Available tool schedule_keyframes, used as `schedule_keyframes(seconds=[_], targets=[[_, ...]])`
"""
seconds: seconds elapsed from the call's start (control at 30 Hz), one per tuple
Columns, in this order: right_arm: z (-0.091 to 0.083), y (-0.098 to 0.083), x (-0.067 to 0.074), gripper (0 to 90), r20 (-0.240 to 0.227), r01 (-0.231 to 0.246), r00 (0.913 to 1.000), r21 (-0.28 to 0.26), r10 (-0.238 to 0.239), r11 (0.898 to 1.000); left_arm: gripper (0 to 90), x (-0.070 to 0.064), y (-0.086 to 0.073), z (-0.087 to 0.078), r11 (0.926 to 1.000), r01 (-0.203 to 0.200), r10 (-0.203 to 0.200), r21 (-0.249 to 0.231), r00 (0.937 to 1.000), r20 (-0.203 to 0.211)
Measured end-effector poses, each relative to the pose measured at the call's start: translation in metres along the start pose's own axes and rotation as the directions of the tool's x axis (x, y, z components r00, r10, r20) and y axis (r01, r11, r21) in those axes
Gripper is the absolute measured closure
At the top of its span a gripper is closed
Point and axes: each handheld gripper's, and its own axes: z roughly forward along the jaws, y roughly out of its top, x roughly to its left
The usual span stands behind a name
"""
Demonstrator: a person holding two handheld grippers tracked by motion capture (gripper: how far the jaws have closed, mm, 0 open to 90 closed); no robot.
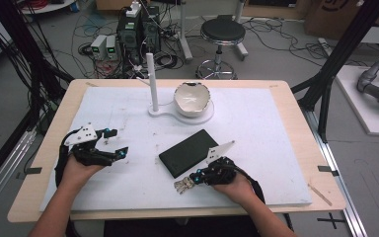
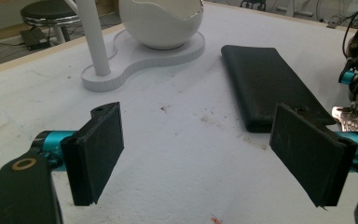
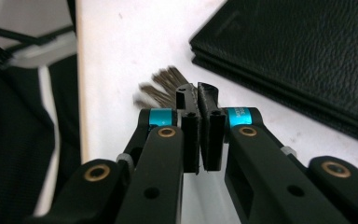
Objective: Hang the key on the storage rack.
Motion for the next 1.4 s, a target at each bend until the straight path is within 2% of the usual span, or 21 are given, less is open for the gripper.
schedule_keyframes(seconds=[0.2, 0.33, 0.4, 0.5, 0.63, 0.8, 0.93, 1.0, 1.17, 1.4], targets=[[-0.014, 0.004, 0.003, 90.0, -0.014, 0.006, 0.9999, -0.066, -0.007, 0.998, 17.5, 0.000, 0.000, 0.000, 1.0000, 0.000, 0.000, 0.003, 1.0000, -0.001], [-0.021, 0.008, 0.004, 90.0, -0.003, 0.016, 0.9999, -0.088, -0.016, 0.996, 17.5, 0.001, 0.000, 0.000, 1.0000, 0.003, -0.003, -0.002, 1.0000, -0.002], [-0.031, 0.015, 0.004, 90.0, 0.027, 0.048, 0.9986, -0.113, -0.045, 0.992, 17.5, 0.001, 0.000, -0.001, 1.0000, 0.002, -0.002, -0.002, 1.0000, -0.004], [-0.040, 0.022, 0.006, 90.0, 0.053, 0.072, 0.9964, -0.122, -0.066, 0.990, 17.5, 0.001, 0.000, -0.001, 1.0000, 0.001, -0.001, -0.004, 1.0000, -0.005], [-0.055, 0.033, 0.007, 90.0, 0.073, 0.110, 0.9924, -0.159, -0.099, 0.981, 17.5, 0.001, 0.000, -0.001, 1.0000, 0.003, -0.003, -0.006, 1.0000, -0.007], [-0.076, 0.059, 0.005, 90.0, 0.109, 0.164, 0.9837, -0.208, -0.143, 0.964, 17.5, 0.001, 0.000, -0.002, 1.0000, -0.001, 0.001, -0.005, 1.0000, -0.007], [-0.085, 0.077, 0.002, 90.0, 0.117, 0.185, 0.9798, -0.220, -0.162, 0.958, 17.5, 0.002, 0.001, -0.004, 1.0000, -0.002, 0.002, -0.008, 0.9999, -0.014], [-0.091, 0.096, -0.004, 90.0, 0.112, 0.198, 0.9779, -0.223, -0.177, 0.954, 17.5, 0.003, 0.001, -0.005, 1.0000, -0.003, 0.003, -0.008, 0.9999, -0.017], [-0.092, 0.127, -0.015, 90.0, 0.096, 0.214, 0.9756, -0.218, -0.198, 0.952, 17.5, 0.003, 0.001, -0.004, 1.0000, -0.004, 0.004, -0.006, 0.9998, -0.019], [-0.083, 0.170, -0.036, 90.0, 0.087, 0.209, 0.9771, -0.229, -0.194, 0.951, 17.5, 0.002, 0.001, -0.004, 1.0000, -0.005, 0.005, -0.008, 0.9998, -0.018]])
